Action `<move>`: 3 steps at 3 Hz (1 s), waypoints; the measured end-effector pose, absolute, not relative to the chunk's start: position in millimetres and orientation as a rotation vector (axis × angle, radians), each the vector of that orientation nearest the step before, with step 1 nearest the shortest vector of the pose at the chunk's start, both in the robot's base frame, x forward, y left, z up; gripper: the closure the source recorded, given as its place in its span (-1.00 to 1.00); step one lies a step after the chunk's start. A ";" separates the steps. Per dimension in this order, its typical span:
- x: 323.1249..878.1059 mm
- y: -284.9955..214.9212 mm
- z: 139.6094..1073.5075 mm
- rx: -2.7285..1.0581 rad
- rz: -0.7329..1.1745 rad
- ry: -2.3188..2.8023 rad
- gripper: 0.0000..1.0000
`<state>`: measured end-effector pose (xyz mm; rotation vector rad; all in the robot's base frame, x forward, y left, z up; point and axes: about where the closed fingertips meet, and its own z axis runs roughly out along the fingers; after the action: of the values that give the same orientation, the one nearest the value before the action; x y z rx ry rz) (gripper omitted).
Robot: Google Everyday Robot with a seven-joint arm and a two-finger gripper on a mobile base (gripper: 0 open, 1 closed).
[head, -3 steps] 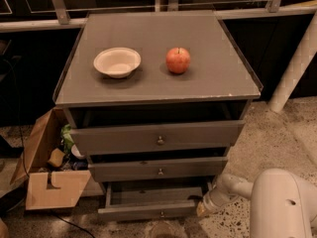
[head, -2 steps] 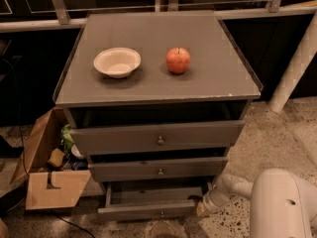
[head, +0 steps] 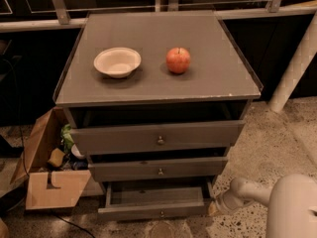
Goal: Close bottom drawer
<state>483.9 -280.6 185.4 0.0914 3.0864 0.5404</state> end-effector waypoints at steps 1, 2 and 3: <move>483.9 -280.6 185.3 0.092 0.541 3.087 1.00; 470.7 -277.2 160.9 0.149 0.557 3.151 1.00; 469.7 -283.7 138.1 0.221 0.544 3.188 1.00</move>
Offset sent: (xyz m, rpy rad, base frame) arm -0.0295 0.0052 -0.0563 0.0086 0.1765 -0.0587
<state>469.7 -283.7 138.1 0.2212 3.1881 0.5444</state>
